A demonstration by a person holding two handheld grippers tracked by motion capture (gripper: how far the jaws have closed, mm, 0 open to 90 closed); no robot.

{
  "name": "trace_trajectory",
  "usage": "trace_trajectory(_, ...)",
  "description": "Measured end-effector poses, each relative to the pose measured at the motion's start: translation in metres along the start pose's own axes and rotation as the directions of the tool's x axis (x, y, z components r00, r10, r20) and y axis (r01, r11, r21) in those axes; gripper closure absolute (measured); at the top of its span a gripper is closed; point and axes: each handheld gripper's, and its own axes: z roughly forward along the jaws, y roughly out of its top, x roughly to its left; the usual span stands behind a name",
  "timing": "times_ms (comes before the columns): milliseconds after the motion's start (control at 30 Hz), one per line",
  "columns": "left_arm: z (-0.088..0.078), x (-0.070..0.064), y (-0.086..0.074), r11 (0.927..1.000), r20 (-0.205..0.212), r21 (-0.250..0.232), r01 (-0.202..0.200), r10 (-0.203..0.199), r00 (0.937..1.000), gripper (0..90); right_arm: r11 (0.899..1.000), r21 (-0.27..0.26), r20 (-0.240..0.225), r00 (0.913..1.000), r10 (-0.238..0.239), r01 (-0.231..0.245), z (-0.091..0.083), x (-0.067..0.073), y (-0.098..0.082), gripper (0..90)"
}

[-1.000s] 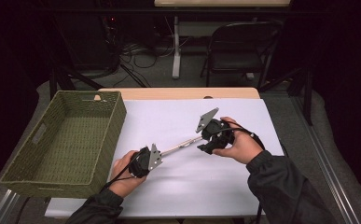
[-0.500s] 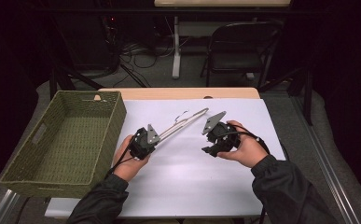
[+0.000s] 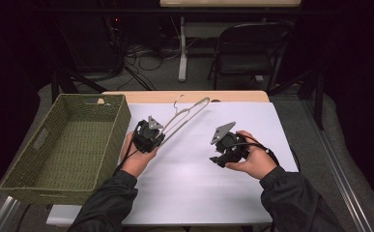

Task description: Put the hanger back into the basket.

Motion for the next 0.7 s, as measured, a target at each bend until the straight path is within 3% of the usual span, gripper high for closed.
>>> trace_trajectory(167, -0.004, 0.006, 0.010, 0.9982, -0.012, 0.007, 0.059, -0.059, 0.9982, 87.4, 1.000, -0.002, 0.014, 0.9999, 0.002, -0.002, 0.005, 0.004, -0.006, 43.0)
trace_trajectory(467, -0.011, 0.012, 0.017, 0.9974, -0.007, 0.017, 0.069, -0.069, 0.9976, 87.5, 1.000, -0.021, 0.030, 0.9994, 0.018, -0.017, 0.007, 0.007, -0.015, 43.0)
trace_trajectory(700, -0.035, 0.010, 0.025, 0.9980, 0.009, -0.021, 0.059, -0.059, 0.9982, 87.5, 0.999, -0.019, 0.027, 0.9992, 0.029, -0.029, 0.003, 0.008, -0.017, 44.7)
